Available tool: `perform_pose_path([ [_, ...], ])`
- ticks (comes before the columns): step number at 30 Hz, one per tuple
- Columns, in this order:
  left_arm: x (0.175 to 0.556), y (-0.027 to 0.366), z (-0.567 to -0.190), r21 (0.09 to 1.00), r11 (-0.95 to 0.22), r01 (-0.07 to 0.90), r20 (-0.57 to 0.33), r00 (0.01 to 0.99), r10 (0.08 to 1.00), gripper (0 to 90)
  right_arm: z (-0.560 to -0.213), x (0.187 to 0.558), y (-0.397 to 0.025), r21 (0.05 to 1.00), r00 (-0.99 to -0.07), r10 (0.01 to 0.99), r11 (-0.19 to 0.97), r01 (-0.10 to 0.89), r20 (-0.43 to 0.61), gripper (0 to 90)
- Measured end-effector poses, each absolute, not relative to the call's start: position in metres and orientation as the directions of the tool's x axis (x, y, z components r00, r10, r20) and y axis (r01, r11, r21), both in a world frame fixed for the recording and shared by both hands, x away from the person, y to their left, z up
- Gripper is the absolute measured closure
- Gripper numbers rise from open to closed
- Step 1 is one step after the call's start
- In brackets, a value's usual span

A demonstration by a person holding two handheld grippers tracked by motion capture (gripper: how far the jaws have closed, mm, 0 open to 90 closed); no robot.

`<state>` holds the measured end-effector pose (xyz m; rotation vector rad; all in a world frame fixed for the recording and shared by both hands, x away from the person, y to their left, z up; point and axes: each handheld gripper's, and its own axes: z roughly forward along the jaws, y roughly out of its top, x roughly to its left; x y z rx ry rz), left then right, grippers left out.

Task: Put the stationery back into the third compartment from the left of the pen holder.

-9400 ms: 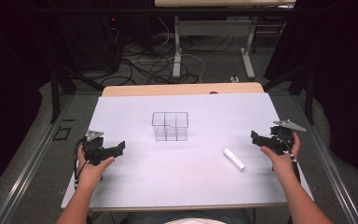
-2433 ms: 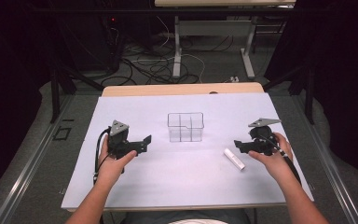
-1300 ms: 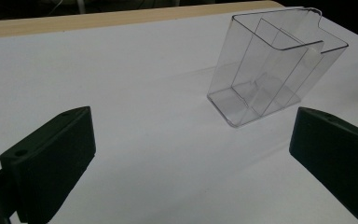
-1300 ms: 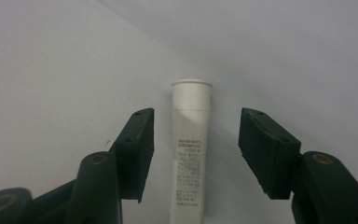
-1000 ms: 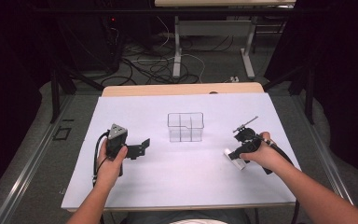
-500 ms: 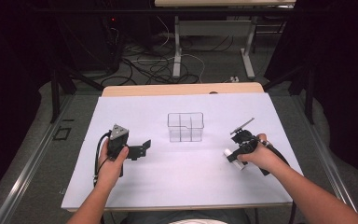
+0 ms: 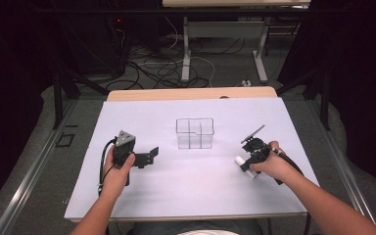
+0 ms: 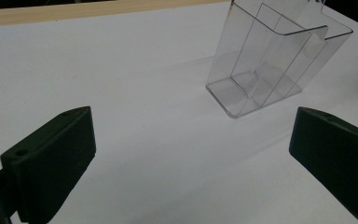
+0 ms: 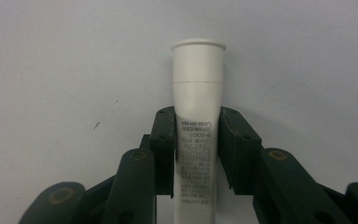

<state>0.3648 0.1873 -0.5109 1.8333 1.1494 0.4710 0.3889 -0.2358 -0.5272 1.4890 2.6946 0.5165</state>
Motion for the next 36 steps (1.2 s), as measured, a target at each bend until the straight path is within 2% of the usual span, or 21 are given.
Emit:
perform_pose_path([
  [3,0.365,0.187,-0.511,0.839,-0.171,0.517,-0.132,0.498,0.857,0.3,-0.525,0.388,-0.234,0.271,-0.535,0.835,0.490,0.828,0.125,68.7],
  [18,0.365,0.187,-0.511,0.838,-0.163,0.521,-0.139,0.492,0.859,0.4,-0.526,0.389,-0.235,0.284,-0.536,0.833,0.486,0.827,0.135,69.0],
  [20,0.365,0.187,-0.511,0.838,-0.163,0.521,-0.138,0.491,0.860,0.3,-0.523,0.389,-0.236,0.257,-0.533,0.837,0.492,0.832,0.125,69.0],
  [25,0.365,0.187,-0.512,0.838,-0.163,0.520,-0.138,0.491,0.860,0.4,-0.523,0.390,-0.237,0.346,-0.543,0.827,0.472,0.811,0.144,69.1],
  [27,0.365,0.187,-0.512,0.838,-0.163,0.520,-0.137,0.491,0.860,0.3,-0.521,0.391,-0.236,0.355,-0.533,0.833,0.458,0.815,0.149,69.1],
  [28,0.365,0.187,-0.512,0.838,-0.163,0.520,-0.137,0.492,0.860,0.3,-0.522,0.391,-0.235,0.396,-0.524,0.836,0.431,0.811,0.162,69.1],
  [36,0.365,0.187,-0.512,0.838,-0.172,0.518,-0.129,0.493,0.860,0.4,-0.516,0.391,-0.234,0.440,-0.550,0.823,0.446,0.779,0.141,69.3],
])
